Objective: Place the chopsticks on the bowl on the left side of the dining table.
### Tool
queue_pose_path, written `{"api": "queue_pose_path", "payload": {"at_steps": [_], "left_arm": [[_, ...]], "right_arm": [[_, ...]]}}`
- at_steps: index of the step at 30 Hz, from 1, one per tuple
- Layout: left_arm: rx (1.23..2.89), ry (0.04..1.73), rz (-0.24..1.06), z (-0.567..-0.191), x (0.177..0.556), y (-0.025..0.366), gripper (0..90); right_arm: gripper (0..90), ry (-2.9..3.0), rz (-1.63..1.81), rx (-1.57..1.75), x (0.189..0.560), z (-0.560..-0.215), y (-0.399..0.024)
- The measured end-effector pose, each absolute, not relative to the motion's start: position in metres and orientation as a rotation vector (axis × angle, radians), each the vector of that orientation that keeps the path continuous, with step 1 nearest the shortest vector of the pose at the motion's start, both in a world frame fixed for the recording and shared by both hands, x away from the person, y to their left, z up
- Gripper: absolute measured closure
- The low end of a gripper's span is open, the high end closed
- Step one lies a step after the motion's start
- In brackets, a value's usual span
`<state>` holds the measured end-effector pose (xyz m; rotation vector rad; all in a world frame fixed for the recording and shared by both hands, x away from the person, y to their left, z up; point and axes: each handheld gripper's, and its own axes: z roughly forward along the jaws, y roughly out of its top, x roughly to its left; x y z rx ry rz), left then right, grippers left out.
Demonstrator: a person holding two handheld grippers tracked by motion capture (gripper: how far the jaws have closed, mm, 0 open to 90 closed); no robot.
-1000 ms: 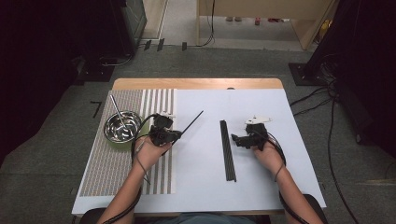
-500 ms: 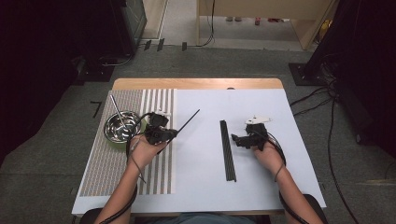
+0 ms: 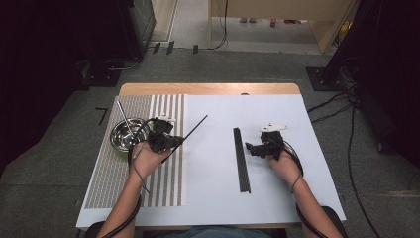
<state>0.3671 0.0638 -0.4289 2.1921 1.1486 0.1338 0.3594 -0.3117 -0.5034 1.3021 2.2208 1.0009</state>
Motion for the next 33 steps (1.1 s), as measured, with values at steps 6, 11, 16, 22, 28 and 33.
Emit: {"api": "queue_pose_path", "payload": {"at_steps": [6, 11, 16, 22, 28, 33], "left_arm": [[2.197, 1.159, 0.134, -0.428, 0.368, 0.069, 87.6], [2.187, 1.164, 0.140, -0.426, 0.369, 0.076, 87.6], [2.184, 1.149, 0.152, -0.424, 0.368, 0.082, 87.6], [2.195, 1.146, 0.167, -0.422, 0.368, 0.087, 87.6], [2.206, 1.143, 0.178, -0.420, 0.368, 0.098, 87.6], [2.204, 1.155, 0.191, -0.418, 0.367, 0.105, 87.6]], "right_arm": [[13.6, 2.221, 1.001, 1.303, 0.359, -0.503, -0.312], [13.6, 2.221, 1.001, 1.300, 0.359, -0.503, -0.312], [13.6, 2.221, 1.001, 1.301, 0.359, -0.503, -0.312], [13.6, 2.221, 1.001, 1.300, 0.359, -0.503, -0.312], [13.6, 2.221, 1.001, 1.300, 0.359, -0.504, -0.312], [13.6, 2.220, 1.002, 1.302, 0.359, -0.504, -0.312]]}}
